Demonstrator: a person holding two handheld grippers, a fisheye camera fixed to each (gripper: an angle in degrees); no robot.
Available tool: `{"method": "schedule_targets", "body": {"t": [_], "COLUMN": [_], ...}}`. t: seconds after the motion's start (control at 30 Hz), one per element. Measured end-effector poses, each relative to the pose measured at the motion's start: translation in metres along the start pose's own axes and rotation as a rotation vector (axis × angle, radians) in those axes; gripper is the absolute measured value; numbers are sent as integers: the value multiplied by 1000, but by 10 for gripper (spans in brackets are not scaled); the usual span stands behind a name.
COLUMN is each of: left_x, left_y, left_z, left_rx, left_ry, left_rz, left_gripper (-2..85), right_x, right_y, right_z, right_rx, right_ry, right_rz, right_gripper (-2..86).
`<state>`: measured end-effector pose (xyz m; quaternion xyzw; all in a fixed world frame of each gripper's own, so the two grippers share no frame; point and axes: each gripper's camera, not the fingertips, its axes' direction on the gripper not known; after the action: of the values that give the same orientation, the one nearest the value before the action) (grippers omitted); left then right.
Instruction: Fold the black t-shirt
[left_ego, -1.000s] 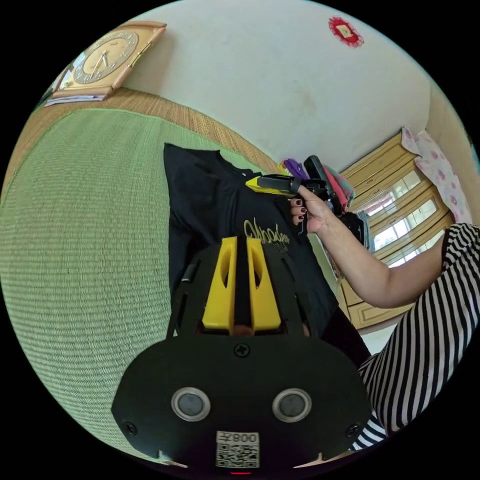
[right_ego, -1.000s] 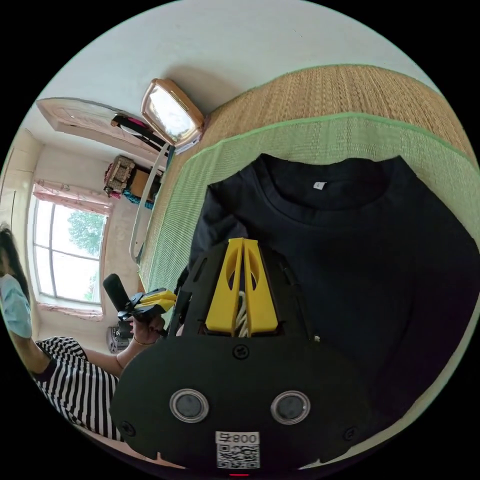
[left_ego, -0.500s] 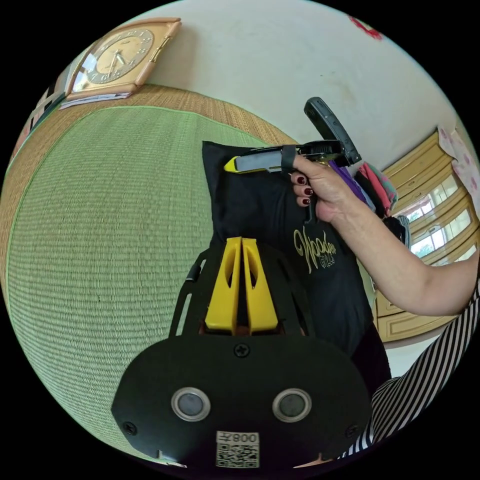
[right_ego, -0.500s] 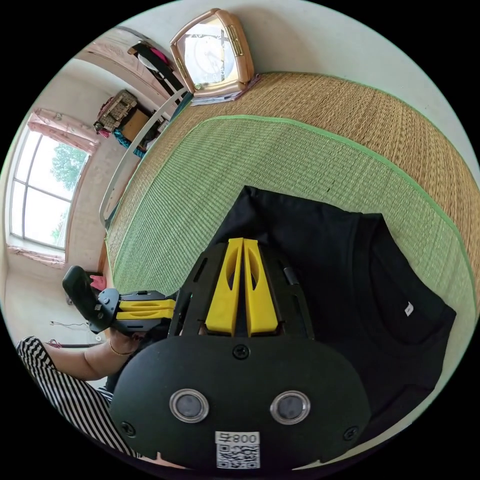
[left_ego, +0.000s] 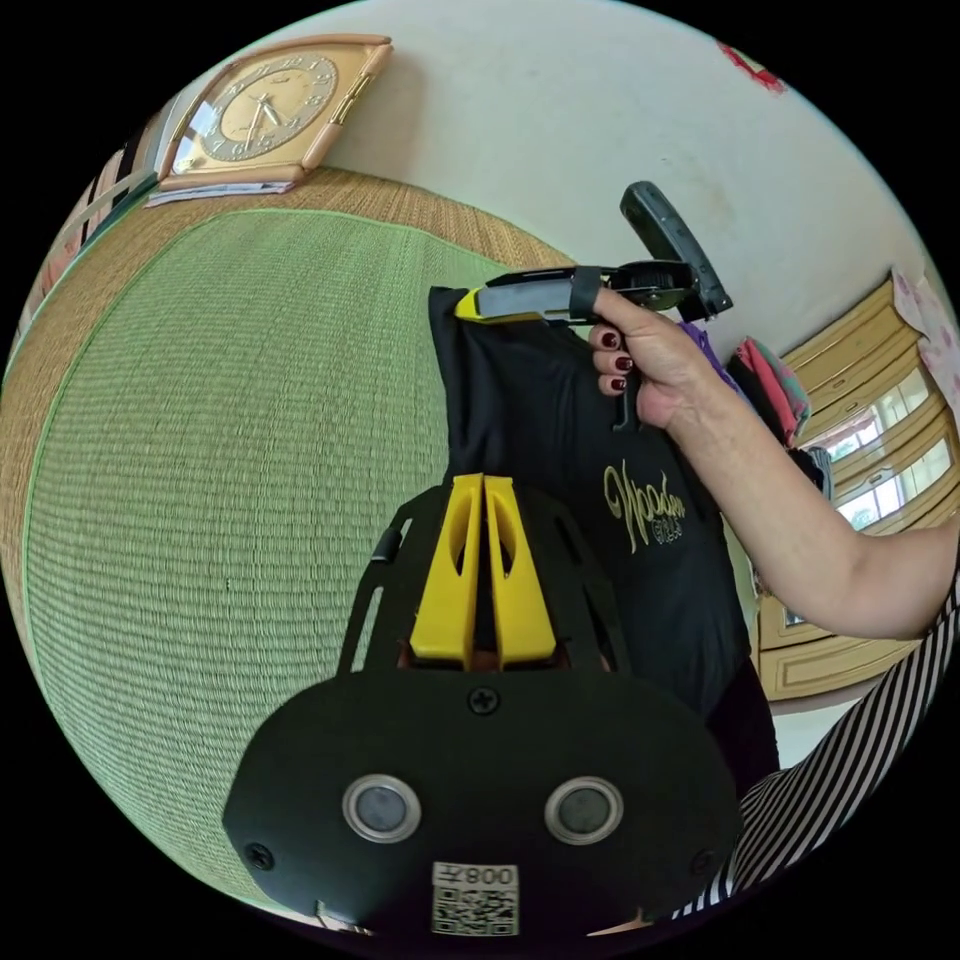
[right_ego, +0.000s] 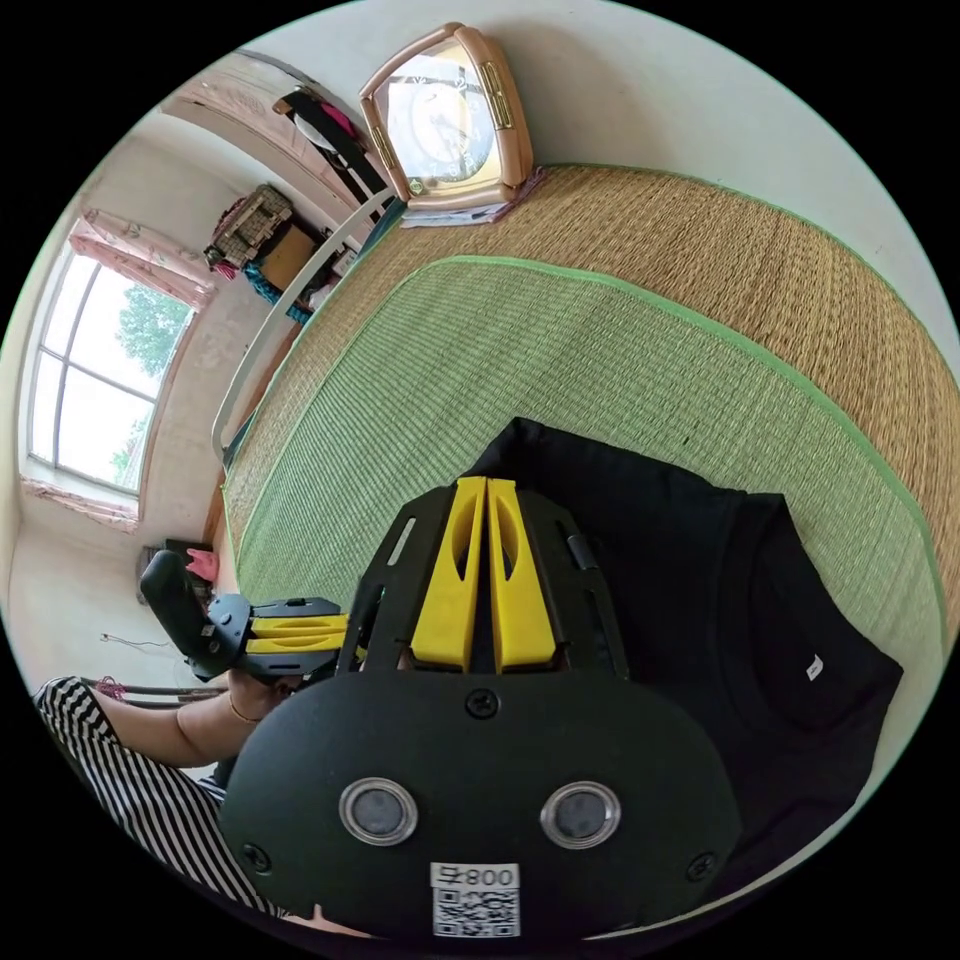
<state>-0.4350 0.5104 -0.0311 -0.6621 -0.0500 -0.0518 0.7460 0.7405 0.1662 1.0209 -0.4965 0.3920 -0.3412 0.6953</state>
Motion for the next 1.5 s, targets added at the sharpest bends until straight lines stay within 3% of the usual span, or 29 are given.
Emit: {"method": "schedule_targets", "body": {"t": [0.23,0.5,0.67,0.83,1.03,1.27,1.5], "left_x": [-2,-5,-6,-8,-7,-3,8], "left_y": [-5,-9,-12,-15,-19,-29,-41], "left_z": [-1,0,3,6,6,18,38], "left_rx": [8,13,9,9,39,36,-11], "left_ry": [-15,-3,-1,11,19,28,23], "left_rz": [-14,-20,-27,-34,-42,-49,-47], "left_gripper": [1,0,1,1,1,1,1], "right_x": [-13,-21,-29,-25,-58,-102,-123], "right_y": [-9,18,-15,-22,22,104,122], "right_z": [12,-28,7,15,-29,-12,15], "right_rx": [-36,84,-15,-37,55,-52,-103], "right_ry": [12,-40,36,-17,-47,-67,-84], "right_rz": [-24,-21,-24,-1,-98,-147,-97], "right_gripper": [1,0,0,0,0,0,0]}}
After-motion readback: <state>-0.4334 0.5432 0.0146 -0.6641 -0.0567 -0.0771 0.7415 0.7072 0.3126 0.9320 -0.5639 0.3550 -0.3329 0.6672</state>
